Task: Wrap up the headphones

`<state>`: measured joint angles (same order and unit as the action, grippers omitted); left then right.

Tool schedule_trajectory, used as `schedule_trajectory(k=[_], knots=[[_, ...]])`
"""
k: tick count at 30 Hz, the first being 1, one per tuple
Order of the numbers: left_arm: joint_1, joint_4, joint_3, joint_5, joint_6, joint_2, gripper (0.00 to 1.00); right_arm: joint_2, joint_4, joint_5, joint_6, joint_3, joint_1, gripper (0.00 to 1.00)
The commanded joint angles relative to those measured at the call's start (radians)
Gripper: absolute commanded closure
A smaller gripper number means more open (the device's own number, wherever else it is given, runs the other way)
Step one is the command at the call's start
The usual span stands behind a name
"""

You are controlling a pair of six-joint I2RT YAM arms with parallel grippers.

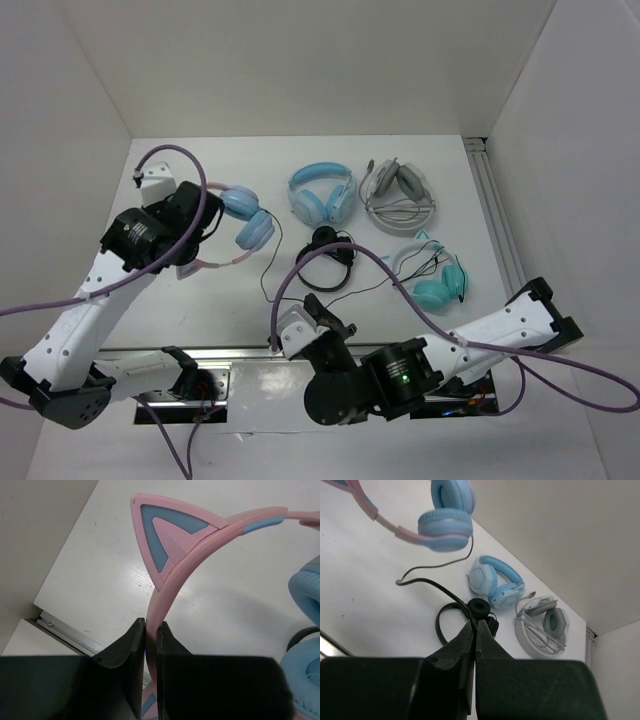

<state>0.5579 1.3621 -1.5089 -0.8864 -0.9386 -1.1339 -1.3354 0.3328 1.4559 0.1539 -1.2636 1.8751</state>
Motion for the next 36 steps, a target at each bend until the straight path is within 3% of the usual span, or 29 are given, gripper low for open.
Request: schedule_trajectory(k=[1,5,9,11,12,13,15,19,25,29,31,36], knots=[[0.023,-0.129,0.035,-0.025,0.121,0.010,1.00,0.021,0.069,0.273,0.079,-0.095,0.039,1.00],[0.086,-0.363,0.189,0.107,0.320,0.118,1.00,0.030,0.127,0.199,0.079,-0.137,0.062,1.00],[0.125,-0.566,0.343,0.315,0.501,0.256,1.00,0.091,0.082,0.115,0.114,-0.146,0.062,1.00],[0.146,-0.644,0.374,0.450,0.586,0.296,1.00,0.136,-0.067,0.048,0.296,-0.067,0.053,1.00],[0.146,-0.655,0.374,0.493,0.606,0.307,1.00,0.187,-0.300,0.028,0.393,-0.027,0.053,1.00],[0.155,-0.655,0.384,0.560,0.618,0.307,1.00,0.212,-0.410,-0.018,0.556,0.013,0.042,1.00],[0.166,-0.641,0.374,0.607,0.629,0.289,1.00,0.245,-0.518,-0.067,0.613,0.064,0.022,1.00],[0.177,-0.632,0.354,0.688,0.647,0.249,1.00,0.191,-0.400,-0.108,0.576,-0.011,-0.051,1.00],[0.177,-0.644,0.343,0.961,0.704,0.270,1.00,0.147,-0.420,-0.144,0.673,-0.106,-0.132,1.00],[0.177,-0.633,0.311,1.113,0.713,0.281,1.00,0.147,-0.353,-0.255,0.626,-0.097,-0.296,1.00],[0.177,-0.633,0.311,1.210,0.734,0.293,1.00,0.147,-0.277,-0.357,0.526,-0.077,-0.450,1.00],[0.177,-0.633,0.302,1.282,0.744,0.350,1.00,0.156,-0.230,-0.514,0.409,-0.016,-0.674,1.00]])
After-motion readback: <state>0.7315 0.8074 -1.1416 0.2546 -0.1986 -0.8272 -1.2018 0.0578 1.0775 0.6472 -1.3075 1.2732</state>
